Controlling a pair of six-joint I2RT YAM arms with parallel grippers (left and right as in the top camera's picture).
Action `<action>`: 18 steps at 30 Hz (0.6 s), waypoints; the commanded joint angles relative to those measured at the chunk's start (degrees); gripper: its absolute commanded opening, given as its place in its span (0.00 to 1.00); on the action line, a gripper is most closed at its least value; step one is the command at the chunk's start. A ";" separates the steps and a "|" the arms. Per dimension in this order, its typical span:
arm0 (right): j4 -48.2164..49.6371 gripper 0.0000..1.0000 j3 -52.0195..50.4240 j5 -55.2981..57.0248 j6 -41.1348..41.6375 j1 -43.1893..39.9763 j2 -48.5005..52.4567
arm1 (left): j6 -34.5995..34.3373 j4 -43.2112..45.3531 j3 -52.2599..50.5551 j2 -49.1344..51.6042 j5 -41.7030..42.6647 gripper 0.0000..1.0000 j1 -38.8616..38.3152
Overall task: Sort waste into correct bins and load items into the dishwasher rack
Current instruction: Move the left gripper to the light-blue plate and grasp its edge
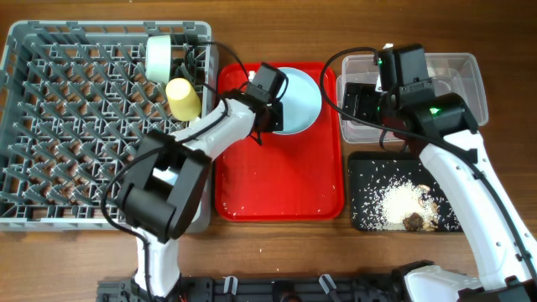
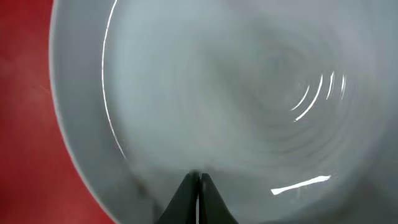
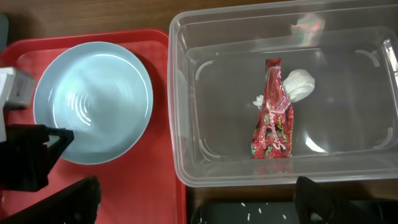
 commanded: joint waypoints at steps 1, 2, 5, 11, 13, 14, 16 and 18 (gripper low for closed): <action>0.13 1.00 0.61 0.98 0.22 -0.17 0.22 | -0.31 -4.26 0.15 1.03 -0.59 0.04 0.09; 0.13 1.00 0.61 0.98 0.24 -0.17 0.22 | -0.31 -7.37 0.15 0.70 -2.43 0.04 0.24; 0.15 1.00 0.59 0.98 0.22 -0.17 0.22 | -0.31 -19.91 0.15 -0.15 -4.44 0.04 0.50; 0.13 1.00 0.59 0.98 0.24 -0.17 0.22 | 5.20 -36.39 0.17 -0.79 1.29 0.04 0.28; 0.13 1.00 0.59 0.98 0.22 -0.17 0.22 | 9.44 -34.73 0.17 -2.47 9.90 0.04 0.28; 0.13 1.00 0.61 0.98 0.22 -0.17 0.22 | 10.23 -32.74 0.17 -3.74 15.58 0.04 0.28; 0.13 1.00 0.61 0.98 0.22 -0.17 0.22 | 9.42 -28.89 0.15 -4.22 20.09 0.04 0.00; 0.15 1.00 0.61 0.98 0.22 -0.17 0.22 | 5.53 -23.56 0.02 -4.17 18.49 0.04 -1.68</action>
